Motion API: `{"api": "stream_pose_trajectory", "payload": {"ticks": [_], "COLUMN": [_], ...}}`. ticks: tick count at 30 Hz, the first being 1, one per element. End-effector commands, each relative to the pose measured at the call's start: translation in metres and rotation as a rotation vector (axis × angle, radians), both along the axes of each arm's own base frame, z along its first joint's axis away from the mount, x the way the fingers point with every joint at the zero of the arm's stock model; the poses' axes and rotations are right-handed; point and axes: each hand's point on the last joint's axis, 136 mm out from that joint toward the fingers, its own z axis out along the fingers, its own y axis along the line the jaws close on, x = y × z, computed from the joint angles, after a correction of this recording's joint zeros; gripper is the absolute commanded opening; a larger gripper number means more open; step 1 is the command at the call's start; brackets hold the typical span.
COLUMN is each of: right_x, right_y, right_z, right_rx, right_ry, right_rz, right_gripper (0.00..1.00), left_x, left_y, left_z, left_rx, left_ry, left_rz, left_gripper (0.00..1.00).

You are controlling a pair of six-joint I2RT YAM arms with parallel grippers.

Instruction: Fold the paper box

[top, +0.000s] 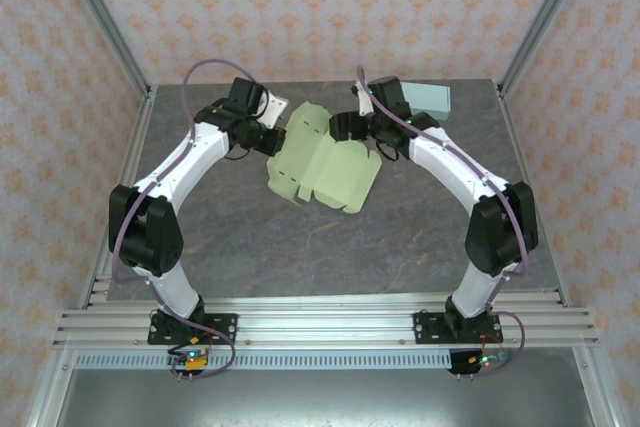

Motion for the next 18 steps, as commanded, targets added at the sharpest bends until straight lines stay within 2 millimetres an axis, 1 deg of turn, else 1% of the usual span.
{"api": "stream_pose_trajectory", "payload": {"ticks": [1,2,3,5,8,10,12,15,18], "right_x": [0.008,0.006,0.002,-0.016,-0.041,-0.05,-0.04,-0.026,-0.02], "right_y": [-0.002,0.002,0.007,0.021,0.035,0.042,0.042,0.04,0.039], "right_z": [0.003,0.001,-0.005,-0.024,-0.043,-0.049,-0.057,-0.064,-0.075], "right_rx": [-0.073,-0.092,-0.111,-0.131,-0.09,-0.058,-0.066,-0.086,-0.102], "right_ry": [-0.153,-0.185,-0.195,-0.179,-0.136,-0.135,-0.159,-0.199,-0.216], "right_rz": [0.119,0.173,0.24,0.426,0.601,0.663,0.604,0.546,0.532], "right_gripper": [0.84,0.84,0.84,0.84,0.84,0.84,0.83,0.83,0.81], "left_x": [-0.029,-0.029,-0.028,-0.024,-0.018,-0.017,-0.02,-0.024,-0.02], "left_y": [0.015,0.013,0.013,0.015,0.016,0.01,0.001,-0.01,-0.014], "left_z": [-0.006,-0.004,-0.002,-0.001,-0.001,-0.001,-0.004,-0.015,-0.023], "left_rx": [0.24,0.26,0.28,0.339,0.385,0.388,0.397,0.444,0.492], "left_ry": [0.018,0.002,-0.013,-0.026,-0.017,-0.015,-0.023,-0.032,-0.036], "left_rz": [-0.277,-0.33,-0.369,-0.429,-0.473,-0.51,-0.56,-0.641,-0.661], "left_gripper": [0.0,0.0,0.0,0.0,0.0,0.0,0.0,0.0,0.0]}}
